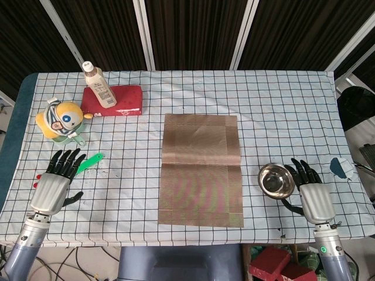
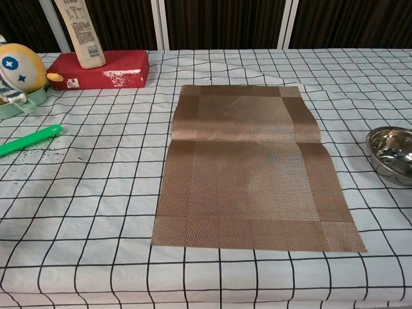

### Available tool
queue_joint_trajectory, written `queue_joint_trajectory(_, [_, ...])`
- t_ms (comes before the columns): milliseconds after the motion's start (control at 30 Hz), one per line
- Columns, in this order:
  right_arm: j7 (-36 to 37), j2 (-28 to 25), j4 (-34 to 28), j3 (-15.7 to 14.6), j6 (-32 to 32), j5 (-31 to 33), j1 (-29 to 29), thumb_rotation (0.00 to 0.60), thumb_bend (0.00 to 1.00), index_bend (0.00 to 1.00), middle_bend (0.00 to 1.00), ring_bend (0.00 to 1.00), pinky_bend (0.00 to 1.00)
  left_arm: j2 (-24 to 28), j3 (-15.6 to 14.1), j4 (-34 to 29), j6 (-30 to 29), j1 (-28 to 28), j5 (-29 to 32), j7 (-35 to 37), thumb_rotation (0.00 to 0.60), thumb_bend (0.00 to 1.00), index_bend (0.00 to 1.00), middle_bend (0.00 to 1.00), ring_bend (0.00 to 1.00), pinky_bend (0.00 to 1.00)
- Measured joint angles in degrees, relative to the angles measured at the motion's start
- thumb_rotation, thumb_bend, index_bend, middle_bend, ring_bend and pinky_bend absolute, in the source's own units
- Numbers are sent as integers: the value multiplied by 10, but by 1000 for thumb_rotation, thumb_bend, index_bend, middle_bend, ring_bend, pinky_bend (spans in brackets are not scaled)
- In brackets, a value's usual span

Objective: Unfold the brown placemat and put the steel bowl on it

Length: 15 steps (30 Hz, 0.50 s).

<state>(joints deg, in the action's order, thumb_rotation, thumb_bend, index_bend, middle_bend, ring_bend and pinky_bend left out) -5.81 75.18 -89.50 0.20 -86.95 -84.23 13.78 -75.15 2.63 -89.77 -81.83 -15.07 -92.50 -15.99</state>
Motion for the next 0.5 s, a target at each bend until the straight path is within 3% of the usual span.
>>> queue_joint_trajectory(233, [26, -2, 3, 19, 13, 8, -7, 600, 115, 167, 51, 42, 161, 23, -5, -41, 76, -45, -16, -45, 600, 46, 148, 37, 2, 55])
queue_joint_trajectory(500, [35, 0, 5, 34, 13, 15, -12, 600, 119, 166, 51, 42, 161, 15, -9, -68, 161, -102, -28, -82, 600, 73, 195, 88, 29, 97])
